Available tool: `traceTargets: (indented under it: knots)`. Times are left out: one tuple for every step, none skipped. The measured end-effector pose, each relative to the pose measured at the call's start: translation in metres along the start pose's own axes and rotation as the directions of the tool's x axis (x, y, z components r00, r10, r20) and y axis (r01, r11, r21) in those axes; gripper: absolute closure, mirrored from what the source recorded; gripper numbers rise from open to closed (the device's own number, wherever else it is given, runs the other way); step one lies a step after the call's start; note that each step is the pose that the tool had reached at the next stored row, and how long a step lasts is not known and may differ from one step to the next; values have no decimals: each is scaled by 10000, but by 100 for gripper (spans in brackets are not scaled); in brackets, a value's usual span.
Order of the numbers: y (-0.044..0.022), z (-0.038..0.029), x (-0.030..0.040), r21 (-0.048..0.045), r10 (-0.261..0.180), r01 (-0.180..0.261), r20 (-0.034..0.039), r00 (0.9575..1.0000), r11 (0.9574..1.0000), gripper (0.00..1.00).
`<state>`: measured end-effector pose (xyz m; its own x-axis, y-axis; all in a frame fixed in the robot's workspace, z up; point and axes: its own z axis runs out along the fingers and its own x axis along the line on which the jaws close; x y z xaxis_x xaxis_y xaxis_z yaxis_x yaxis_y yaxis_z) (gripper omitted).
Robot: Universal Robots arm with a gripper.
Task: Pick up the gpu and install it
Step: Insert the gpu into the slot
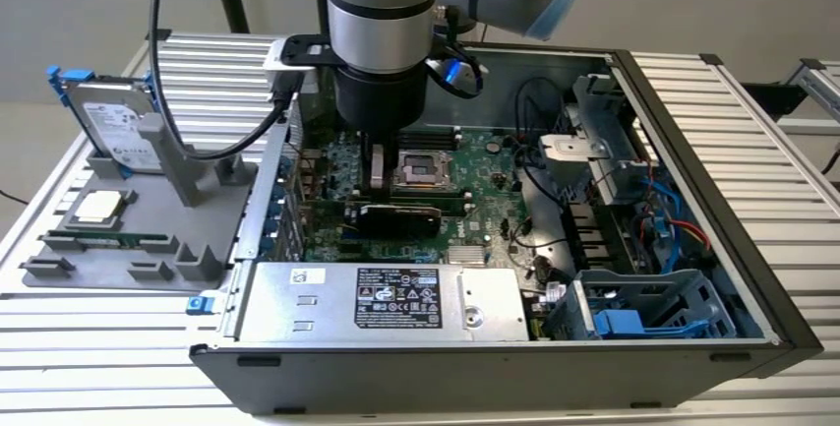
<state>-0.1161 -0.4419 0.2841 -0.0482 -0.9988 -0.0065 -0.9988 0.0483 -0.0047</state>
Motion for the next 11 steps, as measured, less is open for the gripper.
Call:
traceTargets:
  knots:
    - [0,0,0,0,0,0,0,10000,10000,100]
    - [0,0,0,0,0,0,0,10000,10000,100]
    - [0,1,0,0,0,0,0,10000,10000,100]
    - [0,1,0,1,-1,1,1,10000,10000,100]
    - [0,1,0,0,-1,1,0,10000,10000,100]
    - [0,1,0,0,-1,1,0,10000,10000,100]
    - [1,1,0,1,-1,1,1,10000,10000,100]
    - [3,-2,0,1,1,-1,2,10000,10000,100]
    - [3,-11,0,1,-1,1,2,10000,10000,100]
    - [6,-23,0,0,0,0,1,10000,10000,100]
    - [8,-33,0,0,0,0,1,10000,10000,100]
